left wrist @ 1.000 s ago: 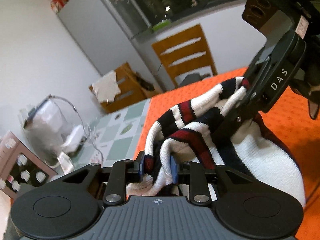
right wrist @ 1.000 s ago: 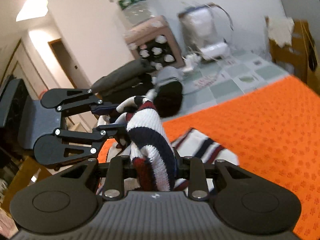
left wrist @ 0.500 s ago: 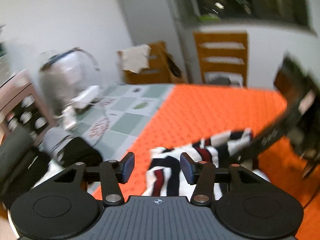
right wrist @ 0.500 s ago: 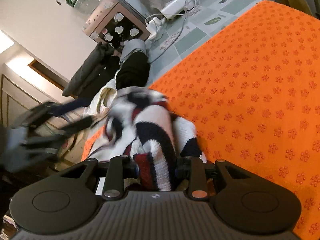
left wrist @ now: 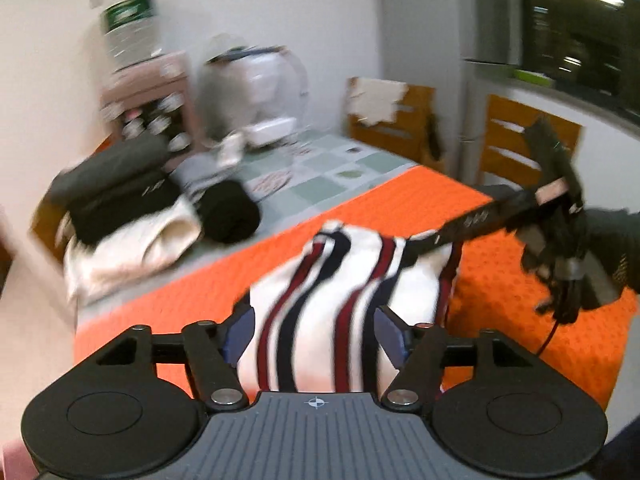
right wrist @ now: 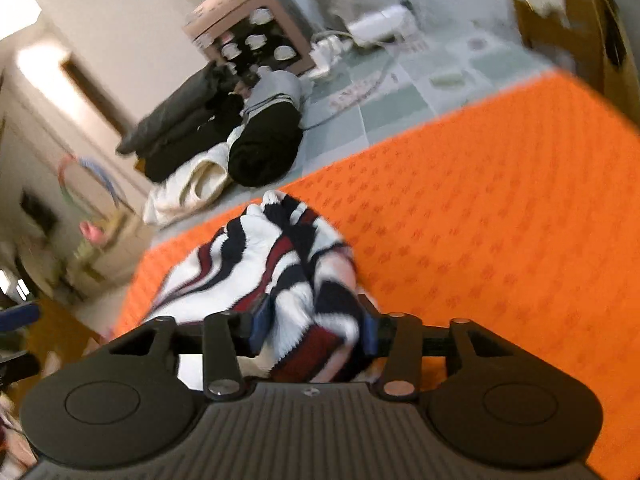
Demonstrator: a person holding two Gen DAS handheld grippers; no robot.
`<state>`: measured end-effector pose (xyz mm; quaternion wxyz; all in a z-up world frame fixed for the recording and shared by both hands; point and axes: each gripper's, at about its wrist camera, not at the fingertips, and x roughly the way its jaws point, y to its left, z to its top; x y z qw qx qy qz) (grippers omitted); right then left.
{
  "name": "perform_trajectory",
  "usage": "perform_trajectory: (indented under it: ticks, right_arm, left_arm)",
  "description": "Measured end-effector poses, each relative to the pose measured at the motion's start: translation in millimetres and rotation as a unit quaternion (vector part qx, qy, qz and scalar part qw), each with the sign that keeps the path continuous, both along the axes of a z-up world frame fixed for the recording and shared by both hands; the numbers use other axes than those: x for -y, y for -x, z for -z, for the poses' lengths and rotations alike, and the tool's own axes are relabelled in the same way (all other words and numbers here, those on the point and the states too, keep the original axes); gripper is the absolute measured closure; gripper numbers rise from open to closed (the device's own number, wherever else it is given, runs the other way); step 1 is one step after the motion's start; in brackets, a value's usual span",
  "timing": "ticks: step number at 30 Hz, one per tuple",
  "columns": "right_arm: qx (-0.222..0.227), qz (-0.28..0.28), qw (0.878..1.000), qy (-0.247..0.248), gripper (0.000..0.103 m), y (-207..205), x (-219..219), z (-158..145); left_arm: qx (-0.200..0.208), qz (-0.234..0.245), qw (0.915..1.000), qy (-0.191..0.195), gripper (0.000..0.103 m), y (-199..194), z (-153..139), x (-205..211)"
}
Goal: Fold clothes
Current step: 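Lower the folded cardigan onto the mat and open both tools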
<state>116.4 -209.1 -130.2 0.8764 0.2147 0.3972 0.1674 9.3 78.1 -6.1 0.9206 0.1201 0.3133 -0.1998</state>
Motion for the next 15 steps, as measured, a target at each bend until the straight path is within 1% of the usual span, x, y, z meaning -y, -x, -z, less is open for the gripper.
perform_trajectory:
  ticks: [1, 2, 4, 8, 10, 15]
  right_arm:
    - [0.009, -0.009, 1.000, 0.014, 0.046, 0.9, 2.7, -5.4]
    - [0.016, -0.018, 0.999, 0.026, 0.046, 1.7, 5.7, -10.4]
    - [0.026, -0.038, 0.998, 0.034, 0.046, 2.2, 14.6, -18.1]
    - [0.041, -0.088, 0.994, 0.051, 0.046, 1.6, 24.3, -31.1]
    - [0.049, -0.113, 0.991, 0.054, 0.046, 0.8, 24.2, -37.9]
    - [0.057, -0.167, 0.983, 0.042, 0.046, -2.0, 18.3, -49.8]
  left_arm:
    - [-0.003, -0.022, 0.9998, 0.002, 0.028, 8.8, 4.7, 5.0]
    - [-0.004, -0.042, 0.9991, 0.001, 0.026, 15.4, 9.3, 11.8]
    - [-0.003, -0.082, 0.9966, 0.003, 0.022, 29.1, 20.2, 26.7]
    - [-0.013, -0.144, 0.9894, 0.012, 0.019, 39.1, 38.2, 58.7]
    - [-0.010, -0.164, 0.9863, 0.003, 0.019, 38.4, 48.1, 75.6]
    - [-0.004, -0.220, 0.9745, -0.044, 0.019, 20.7, 72.8, 107.5]
